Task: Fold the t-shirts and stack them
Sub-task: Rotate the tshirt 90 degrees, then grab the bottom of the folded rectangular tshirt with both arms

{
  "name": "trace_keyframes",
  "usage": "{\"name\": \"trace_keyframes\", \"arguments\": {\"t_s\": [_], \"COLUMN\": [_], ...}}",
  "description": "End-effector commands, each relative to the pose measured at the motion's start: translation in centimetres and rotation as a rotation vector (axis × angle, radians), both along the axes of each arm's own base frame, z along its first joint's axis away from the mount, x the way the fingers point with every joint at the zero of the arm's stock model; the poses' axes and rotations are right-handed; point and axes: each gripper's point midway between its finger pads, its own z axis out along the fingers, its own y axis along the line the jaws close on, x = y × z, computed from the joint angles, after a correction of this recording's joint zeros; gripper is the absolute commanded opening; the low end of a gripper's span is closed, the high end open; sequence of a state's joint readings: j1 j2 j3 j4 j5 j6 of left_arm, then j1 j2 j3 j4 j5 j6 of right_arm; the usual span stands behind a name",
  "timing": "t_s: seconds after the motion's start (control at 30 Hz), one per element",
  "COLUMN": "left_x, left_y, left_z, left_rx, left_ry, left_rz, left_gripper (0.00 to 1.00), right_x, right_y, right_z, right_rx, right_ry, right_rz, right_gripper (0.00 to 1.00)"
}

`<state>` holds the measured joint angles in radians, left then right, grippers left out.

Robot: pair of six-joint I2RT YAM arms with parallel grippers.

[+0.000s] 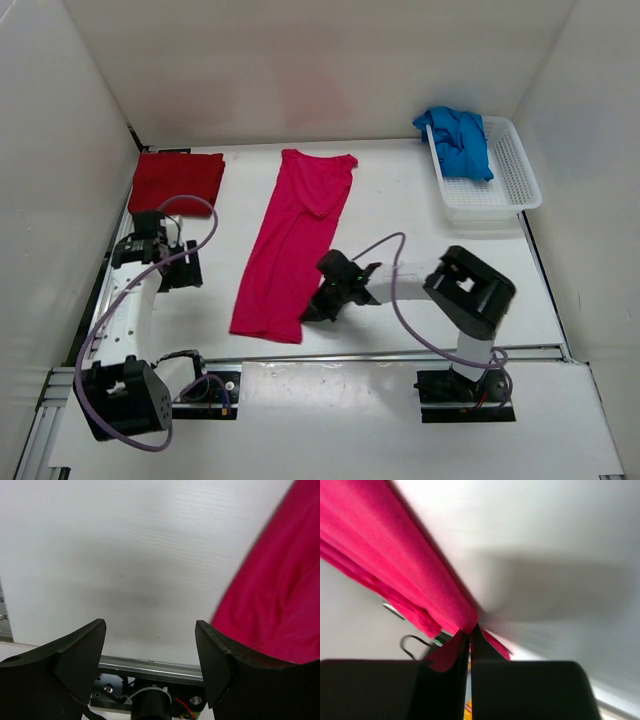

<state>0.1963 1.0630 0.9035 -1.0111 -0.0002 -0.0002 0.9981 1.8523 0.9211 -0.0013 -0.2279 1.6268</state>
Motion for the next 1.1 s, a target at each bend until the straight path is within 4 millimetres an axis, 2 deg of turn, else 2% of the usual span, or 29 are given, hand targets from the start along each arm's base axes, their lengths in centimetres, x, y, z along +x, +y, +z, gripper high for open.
{"name": "trace_keyframes", "arguments": {"t_s": [0.0, 0.03, 0.07, 0.1, 0.17, 0.2, 0.23, 0.27, 0.3, 0.33, 0.43, 0.47, 0.53, 0.6, 0.67, 0.8, 0.9, 1.07], "left_x": [-0.8, -0.7, -1.0, -1.0, -0.9, -1.1, -1.4, -1.5, -1.8, -2.2, -3.3, -3.9, -4.6, -5.4, -6.2, -6.9, -8.1, -10.3], "left_y": [-2.6, -3.1, -4.7, -5.4, -7.1, -9.1, -10.1, -11.1, -13.0, -13.8, -16.9, -17.5, -19.1, -19.8, -20.1, -20.6, -21.6, -21.6], "left_z": [-1.5, -1.6, -2.0, -2.2, -2.3, -2.6, -2.8, -2.8, -3.0, -3.4, -4.2, -4.5, -5.3, -6.1, -7.1, -7.4, -7.2, -8.8], "left_rx": [-0.002, 0.020, 0.036, 0.051, 0.074, 0.080, 0.084, 0.088, 0.095, 0.102, 0.092, 0.080, 0.076, 0.084, 0.127, 0.131, 0.107, 0.153], "left_ry": [0.075, 0.088, 0.099, 0.111, 0.110, 0.116, 0.125, 0.127, 0.132, 0.149, 0.194, 0.213, 0.212, 0.218, 0.217, 0.218, 0.214, 0.227], "left_rz": [-0.123, -0.157, -0.245, -0.289, -0.380, -0.478, -0.528, -0.575, -0.666, -0.708, -0.842, -0.871, -0.942, -0.989, -1.040, -1.079, -1.139, -1.238], "left_gripper": [0.82, 0.82, 0.82, 0.82, 0.82, 0.82, 0.82, 0.82, 0.82, 0.82, 0.82, 0.82, 0.82, 0.82, 0.82, 0.82, 0.82, 0.85], "right_x": [-3.8, -4.6, -4.6, -5.1, -5.5, -6.0, -5.8, -6.4, -6.1, -6.3, -6.0, -5.9, -5.2, -5.2, -4.4, -4.2, -4.5, -5.3], "right_y": [-9.5, -11.0, -12.1, -13.7, -14.7, -15.4, -15.4, -16.4, -16.7, -17.5, -18.2, -18.0, -16.9, -16.6, -16.5, -16.5, -15.3, -14.3], "right_z": [-4.1, -4.3, -4.4, -4.4, -3.9, -4.2, -3.9, -4.1, -3.7, -3.9, -3.0, -2.2, -0.7, 0.4, 1.5, 1.7, 2.2, 2.3], "right_rx": [-0.251, -0.278, -0.290, -0.299, -0.282, -0.287, -0.283, -0.304, -0.308, -0.334, -0.303, -0.271, -0.230, -0.222, -0.255, -0.291, -0.243, -0.203], "right_ry": [0.075, 0.058, 0.047, 0.035, -0.015, -0.024, -0.054, -0.061, -0.086, -0.094, -0.165, -0.218, -0.296, -0.351, -0.407, -0.431, -0.455, -0.453], "right_rz": [0.069, 0.115, 0.115, 0.117, 0.172, 0.198, 0.217, 0.271, 0.279, 0.290, 0.333, 0.384, 0.426, 0.477, 0.482, 0.491, 0.508, 0.536], "right_gripper": [0.00, 0.00, 0.00, 0.00, 0.00, 0.00, 0.00, 0.00, 0.00, 0.00, 0.15, 0.27, 0.35, 0.39, 0.41, 0.43, 0.43, 0.43]}}
